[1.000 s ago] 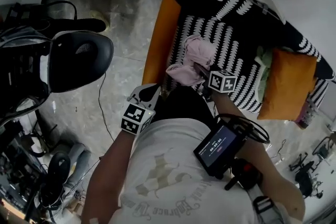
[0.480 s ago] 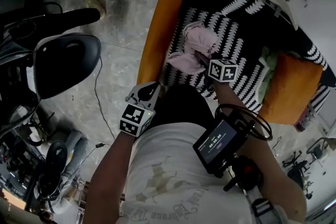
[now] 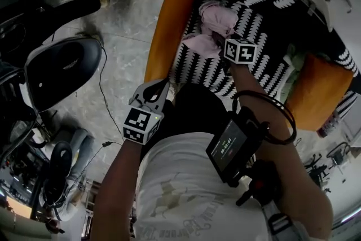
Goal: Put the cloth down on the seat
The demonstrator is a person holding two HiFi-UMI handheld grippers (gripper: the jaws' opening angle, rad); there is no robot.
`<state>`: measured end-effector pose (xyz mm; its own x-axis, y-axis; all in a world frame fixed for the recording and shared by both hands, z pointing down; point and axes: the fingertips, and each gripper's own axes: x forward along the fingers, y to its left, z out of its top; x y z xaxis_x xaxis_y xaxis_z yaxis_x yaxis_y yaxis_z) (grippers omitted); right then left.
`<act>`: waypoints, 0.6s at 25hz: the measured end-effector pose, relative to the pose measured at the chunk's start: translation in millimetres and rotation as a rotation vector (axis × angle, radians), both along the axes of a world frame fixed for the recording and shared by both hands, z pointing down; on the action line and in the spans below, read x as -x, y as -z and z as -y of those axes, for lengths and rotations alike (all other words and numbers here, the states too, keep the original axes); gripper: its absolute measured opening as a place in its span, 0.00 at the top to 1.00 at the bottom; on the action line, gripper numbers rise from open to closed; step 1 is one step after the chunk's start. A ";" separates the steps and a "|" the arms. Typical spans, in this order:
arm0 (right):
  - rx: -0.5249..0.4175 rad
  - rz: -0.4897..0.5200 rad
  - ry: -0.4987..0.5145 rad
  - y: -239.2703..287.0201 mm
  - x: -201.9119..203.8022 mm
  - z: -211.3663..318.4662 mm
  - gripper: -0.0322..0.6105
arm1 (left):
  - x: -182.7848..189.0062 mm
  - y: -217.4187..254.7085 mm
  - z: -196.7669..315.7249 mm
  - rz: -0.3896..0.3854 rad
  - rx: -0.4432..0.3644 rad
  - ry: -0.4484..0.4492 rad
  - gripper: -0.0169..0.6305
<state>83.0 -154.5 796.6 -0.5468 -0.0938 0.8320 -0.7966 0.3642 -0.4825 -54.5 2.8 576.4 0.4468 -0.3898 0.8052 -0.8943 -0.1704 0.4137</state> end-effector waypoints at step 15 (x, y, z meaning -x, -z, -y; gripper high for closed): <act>0.081 -0.132 0.109 -49.1 30.8 15.9 0.58 | 22.0 -7.1 -21.5 0.007 0.070 0.111 0.96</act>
<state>52.2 -170.4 845.6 -0.4357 0.0303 0.8996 -0.8128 0.4161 -0.4077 -76.4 24.3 583.5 0.3983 -0.3791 0.8352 -0.9089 -0.0406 0.4150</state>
